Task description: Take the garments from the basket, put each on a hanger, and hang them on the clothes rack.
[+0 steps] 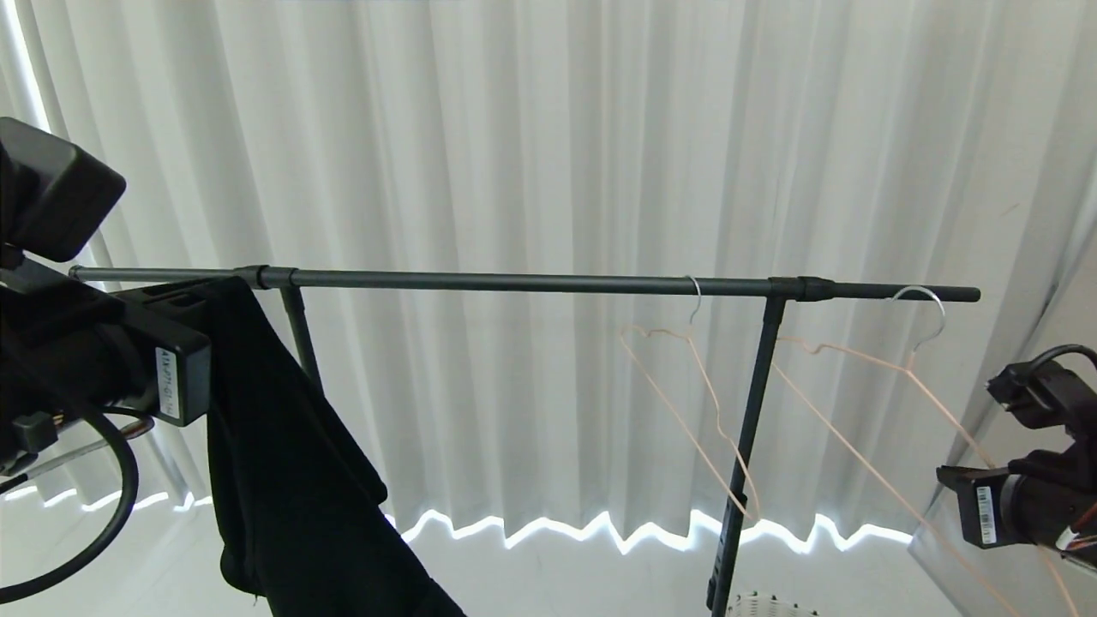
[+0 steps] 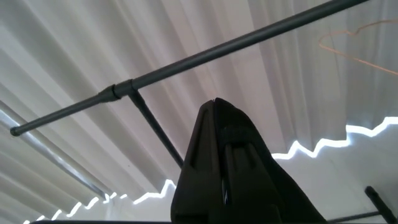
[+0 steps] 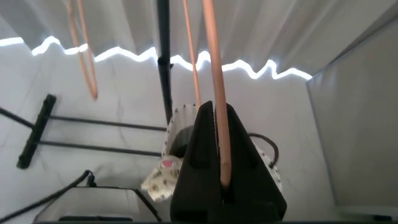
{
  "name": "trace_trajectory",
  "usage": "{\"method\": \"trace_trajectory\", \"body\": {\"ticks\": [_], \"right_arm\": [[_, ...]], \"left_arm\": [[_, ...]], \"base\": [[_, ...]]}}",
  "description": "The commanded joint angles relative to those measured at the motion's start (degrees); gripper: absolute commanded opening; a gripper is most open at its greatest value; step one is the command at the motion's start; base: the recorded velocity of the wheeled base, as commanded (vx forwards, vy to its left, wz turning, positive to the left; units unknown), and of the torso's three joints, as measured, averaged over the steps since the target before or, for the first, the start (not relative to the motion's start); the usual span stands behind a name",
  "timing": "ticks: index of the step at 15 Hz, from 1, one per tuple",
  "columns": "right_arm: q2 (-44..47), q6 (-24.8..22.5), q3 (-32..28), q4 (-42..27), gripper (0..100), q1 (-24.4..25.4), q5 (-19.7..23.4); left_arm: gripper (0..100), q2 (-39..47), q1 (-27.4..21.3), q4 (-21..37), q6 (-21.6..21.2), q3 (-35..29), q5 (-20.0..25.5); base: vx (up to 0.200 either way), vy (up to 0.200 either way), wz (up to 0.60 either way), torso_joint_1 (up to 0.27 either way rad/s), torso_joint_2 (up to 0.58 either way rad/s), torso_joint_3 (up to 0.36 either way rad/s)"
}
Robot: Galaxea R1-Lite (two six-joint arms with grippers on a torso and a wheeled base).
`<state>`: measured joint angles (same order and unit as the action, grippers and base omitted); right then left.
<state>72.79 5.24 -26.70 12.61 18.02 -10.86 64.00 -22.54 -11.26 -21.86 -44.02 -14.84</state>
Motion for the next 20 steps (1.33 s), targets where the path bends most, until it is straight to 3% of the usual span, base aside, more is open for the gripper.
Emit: {"method": "trace_trajectory", "body": {"ticks": [1, 5, 8, 10, 14, 16, 18, 20], "right_arm": [[-6.78, -1.73, 0.15, -2.67, 0, 0.35, -0.12], [-13.29, -4.1, -0.02, -8.39, 0, 0.35, -0.04], [-18.03, -7.62, -1.16, -9.62, 0, 3.25, 0.14], [-19.18, -7.62, -3.01, -9.62, 0, 9.05, 0.23], [-17.51, -6.91, -4.77, -9.88, 0, 29.18, 0.23], [-15.4, -4.45, -4.15, -10.23, 0, 39.73, 0.23], [-11.88, 1.0, -5.21, -9.44, 0, 46.23, 0.23], [-8.72, 3.46, -6.44, -8.56, 0, 48.16, 0.23]], "left_arm": [[0, 0.77, -0.05, 0.01, 0.06, -0.01, 0.07], [0, 1.83, -0.05, 0.01, 0.06, -0.01, 0.25], [0, 2.27, -0.05, 0.01, 0.41, 0.25, 2.79], [0, 3.32, -0.05, 0.01, 1.29, 0.16, 5.17], [0, 11.23, -0.4, 0.1, 8.32, -2.21, 4.9], [0, 13.87, -2.77, 0.19, 14.39, -2.39, 4.64], [0, 16.51, -4.53, 0.37, 18.17, -3.35, 2.36], [0, 19.06, -4.88, 0.37, 18.17, -5.11, -0.63]], "base": [[-0.2, 0.0, 0.0, 0.002, 0.0, 0.002], [-0.2, 0.0, 0.0, 0.002, 0.0, 0.001], [0.0, 0.0, 0.0, 0.0, 0.0, 0.0], [0.0, 0.0, 0.0, 0.0, 0.0, 0.0], [0.0, 0.0, 0.0, 0.0, 0.0, 0.0], [0.0, 0.0, 0.0, 0.0, 0.0, 0.0], [0.0, 0.0, 0.0, 0.0, 0.0, 0.0], [0.0, 0.0, 0.0, 0.0, 0.0, 0.0]]}}
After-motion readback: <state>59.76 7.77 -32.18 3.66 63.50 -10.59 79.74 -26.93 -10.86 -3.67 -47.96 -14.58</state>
